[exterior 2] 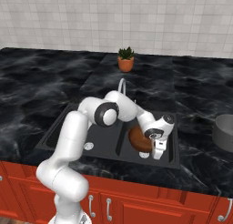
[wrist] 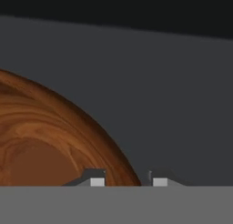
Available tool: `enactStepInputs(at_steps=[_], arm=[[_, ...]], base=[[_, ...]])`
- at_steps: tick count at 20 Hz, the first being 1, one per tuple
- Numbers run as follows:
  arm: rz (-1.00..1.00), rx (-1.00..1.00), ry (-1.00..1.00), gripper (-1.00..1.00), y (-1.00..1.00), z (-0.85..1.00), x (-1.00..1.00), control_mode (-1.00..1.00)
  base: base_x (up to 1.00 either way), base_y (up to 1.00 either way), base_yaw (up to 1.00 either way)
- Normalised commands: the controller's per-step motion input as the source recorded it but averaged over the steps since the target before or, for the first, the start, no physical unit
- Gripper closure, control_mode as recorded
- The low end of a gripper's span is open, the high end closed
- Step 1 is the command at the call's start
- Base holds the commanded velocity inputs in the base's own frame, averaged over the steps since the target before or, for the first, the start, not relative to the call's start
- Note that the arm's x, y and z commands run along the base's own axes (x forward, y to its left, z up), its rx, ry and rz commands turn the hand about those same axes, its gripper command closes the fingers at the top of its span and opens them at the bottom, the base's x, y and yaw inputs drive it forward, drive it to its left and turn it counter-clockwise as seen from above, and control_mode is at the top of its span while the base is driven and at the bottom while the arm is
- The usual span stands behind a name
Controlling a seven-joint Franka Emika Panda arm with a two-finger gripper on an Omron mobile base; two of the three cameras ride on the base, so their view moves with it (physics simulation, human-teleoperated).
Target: Place the saucepan in the left basin and the bowl in the right basin of the sink.
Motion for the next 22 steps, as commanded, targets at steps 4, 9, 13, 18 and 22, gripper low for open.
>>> enactStepInputs(at_steps=[4, 9, 13, 18, 22], arm=[[0.01, 0.0, -0.02, 1.0, 0.03, -0.1, 0.03, -1.0], [0.0, 0.0, -0.06, -1.0, 0.09, 0.0, 0.0, -1.0], [0.0, 0.0, -0.08, -1.0, 0.07, 0.04, 0.0, -1.0], [0.01, 0.0, -0.08, -1.0, 0.09, 0.04, 0.0, -1.0], [0.0, 0.0, -0.07, -1.0, 0.0, 0.16, 0.0, -1.0]], base=[[0.0, 0.0, 0.0], [0.0, 0.0, 0.0], [0.0, 0.0, 0.0], [0.0, 0.0, 0.0], [0.0, 0.0, 0.0]])
